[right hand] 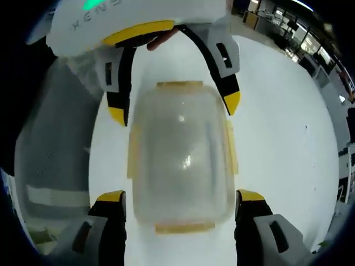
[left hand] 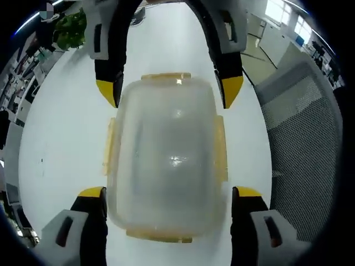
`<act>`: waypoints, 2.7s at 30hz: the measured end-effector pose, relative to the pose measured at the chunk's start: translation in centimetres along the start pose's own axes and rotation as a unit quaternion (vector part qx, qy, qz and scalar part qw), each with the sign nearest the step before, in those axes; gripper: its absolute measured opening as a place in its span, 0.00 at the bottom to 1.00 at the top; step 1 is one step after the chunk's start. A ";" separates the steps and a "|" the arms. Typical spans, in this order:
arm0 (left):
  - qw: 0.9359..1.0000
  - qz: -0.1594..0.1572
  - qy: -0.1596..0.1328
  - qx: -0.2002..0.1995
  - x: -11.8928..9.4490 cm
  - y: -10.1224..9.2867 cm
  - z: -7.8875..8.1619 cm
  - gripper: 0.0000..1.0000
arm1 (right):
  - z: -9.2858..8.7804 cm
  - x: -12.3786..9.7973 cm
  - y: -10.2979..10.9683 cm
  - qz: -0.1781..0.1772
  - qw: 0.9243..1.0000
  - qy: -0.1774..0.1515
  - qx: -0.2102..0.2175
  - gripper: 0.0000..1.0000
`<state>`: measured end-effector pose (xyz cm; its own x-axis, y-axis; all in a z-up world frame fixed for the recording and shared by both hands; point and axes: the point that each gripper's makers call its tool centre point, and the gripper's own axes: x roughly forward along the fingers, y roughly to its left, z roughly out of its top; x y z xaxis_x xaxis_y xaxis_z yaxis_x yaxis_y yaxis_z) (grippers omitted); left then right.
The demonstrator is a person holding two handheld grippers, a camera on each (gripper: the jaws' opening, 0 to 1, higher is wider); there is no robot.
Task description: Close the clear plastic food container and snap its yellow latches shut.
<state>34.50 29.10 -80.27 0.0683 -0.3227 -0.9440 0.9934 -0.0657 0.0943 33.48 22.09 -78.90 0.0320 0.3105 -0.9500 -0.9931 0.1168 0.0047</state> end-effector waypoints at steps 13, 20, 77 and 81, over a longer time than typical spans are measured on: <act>1.000 0.012 0.025 0.015 1.0 0.7 -0.5 0.91 | 0.0 0.6 -0.5 -0.009 1.000 -0.008 -0.007 0.79; 0.999 0.017 0.029 0.017 1.1 0.7 -0.4 0.91 | 0.0 0.6 -0.4 -0.010 1.000 -0.018 0.001 0.78; 1.000 -0.028 -0.004 0.008 0.6 -2.4 0.6 0.88 | -1.0 0.7 2.6 -0.021 1.000 0.000 0.011 0.79; 1.000 -0.027 -0.011 0.005 0.6 -2.4 0.7 0.88 | -1.0 0.7 2.6 -0.019 1.000 0.001 0.012 0.79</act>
<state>32.07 28.42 -80.81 0.0131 -0.3391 -0.9406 0.9945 -0.0933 0.0475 30.85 21.72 -79.89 0.0700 0.3042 -0.9500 -0.9883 0.1503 -0.0247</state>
